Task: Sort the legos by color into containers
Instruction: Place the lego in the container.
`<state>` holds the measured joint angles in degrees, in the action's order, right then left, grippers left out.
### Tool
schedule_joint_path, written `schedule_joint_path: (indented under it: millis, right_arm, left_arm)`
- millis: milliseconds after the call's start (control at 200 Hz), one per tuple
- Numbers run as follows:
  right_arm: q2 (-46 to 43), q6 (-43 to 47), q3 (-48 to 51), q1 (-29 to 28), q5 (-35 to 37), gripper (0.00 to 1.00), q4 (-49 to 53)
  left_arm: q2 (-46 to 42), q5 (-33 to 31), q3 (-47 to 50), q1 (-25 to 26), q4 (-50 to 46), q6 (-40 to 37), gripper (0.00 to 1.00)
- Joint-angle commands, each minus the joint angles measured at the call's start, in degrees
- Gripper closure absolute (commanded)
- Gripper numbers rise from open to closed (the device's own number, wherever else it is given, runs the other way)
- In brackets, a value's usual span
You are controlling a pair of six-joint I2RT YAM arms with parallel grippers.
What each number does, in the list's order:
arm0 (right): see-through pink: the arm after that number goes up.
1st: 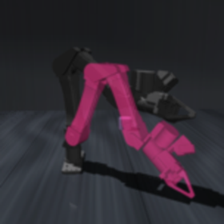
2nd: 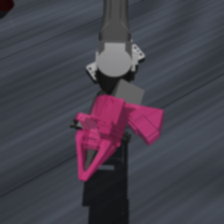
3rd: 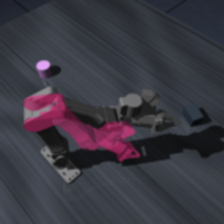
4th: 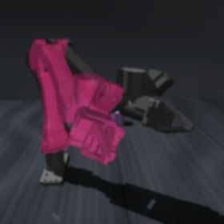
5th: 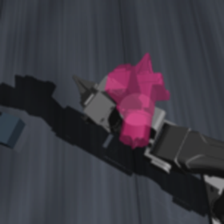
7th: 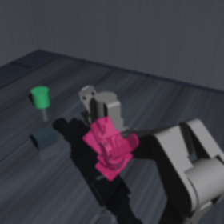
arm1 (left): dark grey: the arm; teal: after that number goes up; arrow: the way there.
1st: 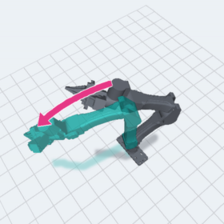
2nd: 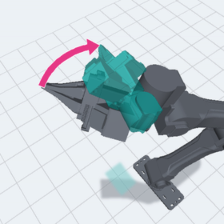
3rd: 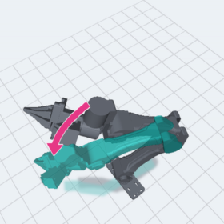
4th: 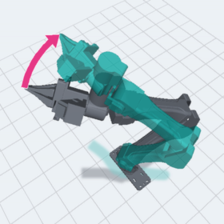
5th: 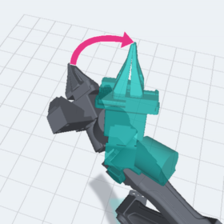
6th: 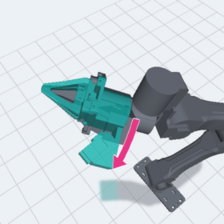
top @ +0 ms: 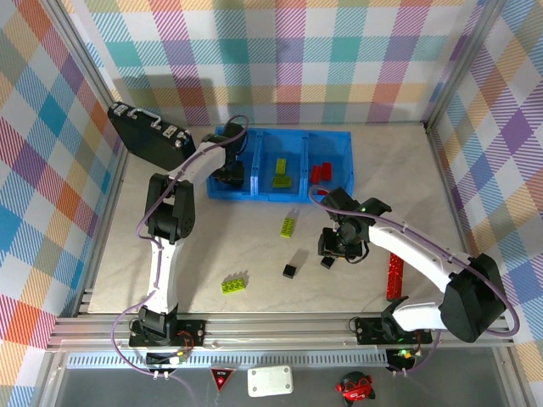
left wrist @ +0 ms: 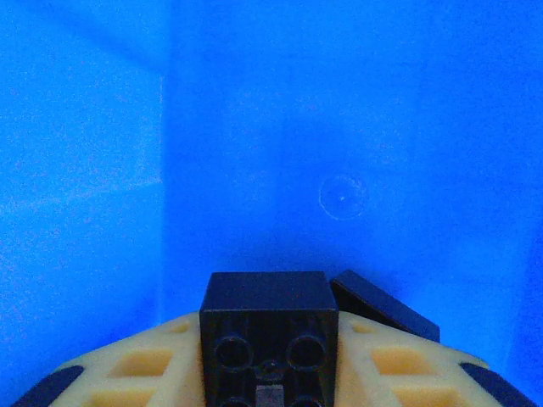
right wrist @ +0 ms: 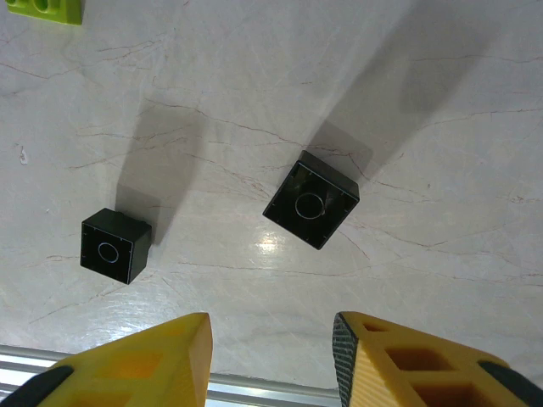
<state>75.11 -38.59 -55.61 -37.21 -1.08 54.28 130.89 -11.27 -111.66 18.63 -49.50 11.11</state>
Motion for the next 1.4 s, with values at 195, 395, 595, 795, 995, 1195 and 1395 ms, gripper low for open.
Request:
schedule_joint_path:
  millis: [195, 395, 595, 795, 995, 1195, 1395]
  right_arm:
    - [-2.03, -1.05, 0.86, -0.32, -0.02, 0.56, 0.82]
    - [-2.25, -0.96, 0.90, -0.32, 0.20, 0.56, 0.65]
    - [-2.46, -0.87, 1.57, -0.32, 0.53, 0.56, 0.74]
    - [-2.48, -0.70, 2.70, -0.27, 1.08, 0.56, 0.40]
    - [-0.98, -0.32, 3.63, -0.33, 1.21, 0.55, -0.86]
    - [2.06, -0.30, 3.93, -0.32, 1.50, 0.52, -2.75]
    - [4.11, -1.42, 4.75, -0.31, 1.96, 0.46, -5.50]
  left_arm:
    - [-0.76, 0.51, -1.74, -0.51, -2.15, 0.21, 0.53]
    - [-3.37, 2.81, -2.42, -0.49, -2.93, 0.79, 0.52]
    - [-7.53, 6.38, -2.21, -0.45, -3.81, 2.02, 0.52]
    - [-13.23, 9.76, 0.69, -0.44, -4.12, 2.73, 0.52]
    - [-20.20, 12.55, 7.47, -0.44, -3.32, 2.86, 0.52]
    - [-25.78, 13.67, 14.00, -0.44, -3.42, 1.48, 0.52]
    - [-31.40, 13.24, 21.01, -0.44, -3.99, -0.93, 0.52]
